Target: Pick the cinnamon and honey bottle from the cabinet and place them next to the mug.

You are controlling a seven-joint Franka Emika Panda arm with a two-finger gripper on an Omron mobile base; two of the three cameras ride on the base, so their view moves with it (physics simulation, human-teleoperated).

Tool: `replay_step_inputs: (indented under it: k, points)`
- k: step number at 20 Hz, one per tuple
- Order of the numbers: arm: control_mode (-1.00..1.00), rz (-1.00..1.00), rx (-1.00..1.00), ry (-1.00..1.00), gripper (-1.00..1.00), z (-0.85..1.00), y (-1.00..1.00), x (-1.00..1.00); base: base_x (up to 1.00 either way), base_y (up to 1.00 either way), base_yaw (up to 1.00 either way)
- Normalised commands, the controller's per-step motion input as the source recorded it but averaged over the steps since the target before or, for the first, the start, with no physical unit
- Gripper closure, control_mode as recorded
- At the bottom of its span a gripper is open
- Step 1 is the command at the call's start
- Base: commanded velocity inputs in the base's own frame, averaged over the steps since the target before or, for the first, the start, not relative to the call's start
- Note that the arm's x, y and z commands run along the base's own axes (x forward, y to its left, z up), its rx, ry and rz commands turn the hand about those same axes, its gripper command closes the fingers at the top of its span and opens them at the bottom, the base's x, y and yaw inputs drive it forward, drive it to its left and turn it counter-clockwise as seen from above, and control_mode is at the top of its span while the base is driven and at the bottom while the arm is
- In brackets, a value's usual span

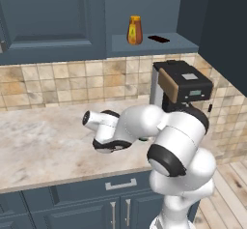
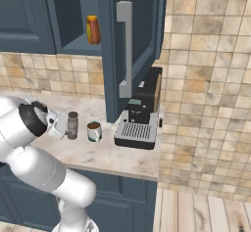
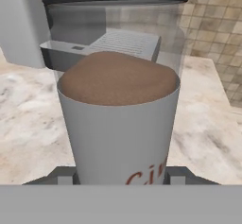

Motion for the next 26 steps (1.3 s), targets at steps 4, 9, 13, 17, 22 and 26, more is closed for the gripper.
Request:
replay_step_inputs:
  k: [4, 9, 13, 17, 22, 26]
  points:
    - [-1.00, 0.00, -0.02, 0.00, 1.00, 0.00, 0.00, 0.01, 0.00, 0.00, 0.00]
    - [-1.00, -0.01, -0.01, 0.00, 1.00, 0.00, 0.00, 0.00, 0.00, 0.00, 0.00]
    - [-1.00, -0.02, -0.02, 0.00, 1.00, 0.00, 0.00, 0.00, 0.00, 0.00, 0.00]
    - [-1.00, -0.01, -0.06, 0.00, 1.00, 0.00, 0.00, 0.00, 0.00, 0.00, 0.00]
    - [-1.00, 0.00, -0.07, 0.00, 1.00, -0.01, 0.00, 0.00, 0.00, 0.00, 0.00]
    - [-1.00, 0.00, -0.04, 0.00, 1.00, 0.00, 0.00, 0.00, 0.00, 0.00, 0.00]
